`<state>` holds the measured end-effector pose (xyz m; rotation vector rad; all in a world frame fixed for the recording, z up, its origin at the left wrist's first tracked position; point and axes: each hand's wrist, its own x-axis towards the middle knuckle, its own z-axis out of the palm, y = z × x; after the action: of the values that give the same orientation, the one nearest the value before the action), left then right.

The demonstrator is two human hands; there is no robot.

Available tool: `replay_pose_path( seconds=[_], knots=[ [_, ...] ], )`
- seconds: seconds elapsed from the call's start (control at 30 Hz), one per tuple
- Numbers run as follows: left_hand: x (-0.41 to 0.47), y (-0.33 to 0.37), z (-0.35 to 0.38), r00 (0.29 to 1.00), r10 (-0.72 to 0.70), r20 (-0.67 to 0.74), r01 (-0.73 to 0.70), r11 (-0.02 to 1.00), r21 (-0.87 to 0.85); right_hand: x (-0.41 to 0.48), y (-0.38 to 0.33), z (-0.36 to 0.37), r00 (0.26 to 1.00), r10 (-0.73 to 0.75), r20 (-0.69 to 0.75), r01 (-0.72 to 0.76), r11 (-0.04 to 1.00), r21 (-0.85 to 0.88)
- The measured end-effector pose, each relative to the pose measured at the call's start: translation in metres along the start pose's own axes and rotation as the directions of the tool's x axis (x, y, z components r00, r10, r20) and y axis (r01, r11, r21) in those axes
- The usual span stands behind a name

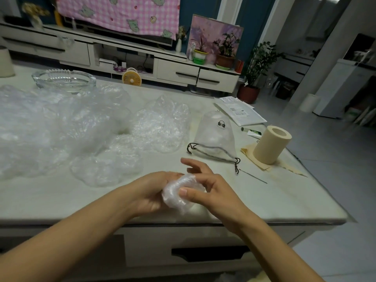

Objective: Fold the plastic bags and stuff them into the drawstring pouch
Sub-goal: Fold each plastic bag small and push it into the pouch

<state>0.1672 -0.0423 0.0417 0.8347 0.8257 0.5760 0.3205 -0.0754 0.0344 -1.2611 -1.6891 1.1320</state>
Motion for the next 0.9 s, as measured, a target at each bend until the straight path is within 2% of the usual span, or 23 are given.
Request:
replay_pose_path(
  seconds=[0.03,0.07,0.1,0.17,0.23,0.27,0.37,0.47,0.63,0.73,0.83,0.9],
  knots=[
    [0.000,-0.001,0.001,0.999,-0.032,0.037,0.034,0.998,-0.052,-0.001,0.000,0.001,1.000,-0.010,-0.008,0.010,0.999,0.038],
    [0.001,-0.003,0.002,0.999,-0.031,0.014,0.031,0.998,-0.059,-0.001,0.001,0.002,0.999,-0.010,-0.039,0.012,0.998,0.068],
    [0.005,-0.006,0.003,0.998,0.018,-0.065,-0.018,1.000,0.012,0.000,0.001,0.003,0.996,-0.003,-0.095,0.012,0.996,0.091],
    [0.011,-0.012,0.001,0.936,0.240,-0.258,-0.167,0.947,0.274,0.004,0.003,0.002,0.975,0.012,-0.222,0.014,0.993,0.115],
    [0.012,-0.011,0.002,0.847,0.471,-0.247,-0.336,0.834,0.438,0.009,0.004,-0.002,0.953,0.006,-0.304,0.026,0.995,0.101],
    [0.011,-0.010,0.003,0.839,0.513,-0.182,-0.390,0.800,0.456,0.011,0.003,-0.004,0.945,0.003,-0.327,0.028,0.996,0.090],
    [0.009,-0.008,0.009,0.873,0.480,-0.080,-0.415,0.820,0.393,0.012,0.003,-0.007,0.936,0.007,-0.352,0.034,0.993,0.112],
    [0.015,-0.007,0.011,0.859,0.496,-0.128,-0.415,0.820,0.394,0.015,0.004,-0.010,0.931,0.042,-0.363,0.014,0.989,0.149],
    [0.029,-0.004,0.012,0.842,0.521,-0.142,-0.419,0.796,0.437,0.019,0.003,-0.019,0.940,0.211,-0.269,-0.080,0.900,0.429],
    [0.041,-0.003,0.011,0.817,0.542,-0.198,-0.429,0.800,0.420,0.018,0.000,-0.024,0.945,0.233,-0.230,-0.105,0.881,0.462],
    [0.052,0.000,0.014,0.789,0.569,-0.233,-0.449,0.792,0.413,0.018,-0.002,-0.031,0.902,0.251,-0.353,-0.101,0.915,0.391],
    [0.058,0.001,0.017,0.761,0.600,-0.246,-0.457,0.765,0.453,0.018,0.001,-0.038,0.859,0.294,-0.420,-0.101,0.900,0.424]
  ],
)
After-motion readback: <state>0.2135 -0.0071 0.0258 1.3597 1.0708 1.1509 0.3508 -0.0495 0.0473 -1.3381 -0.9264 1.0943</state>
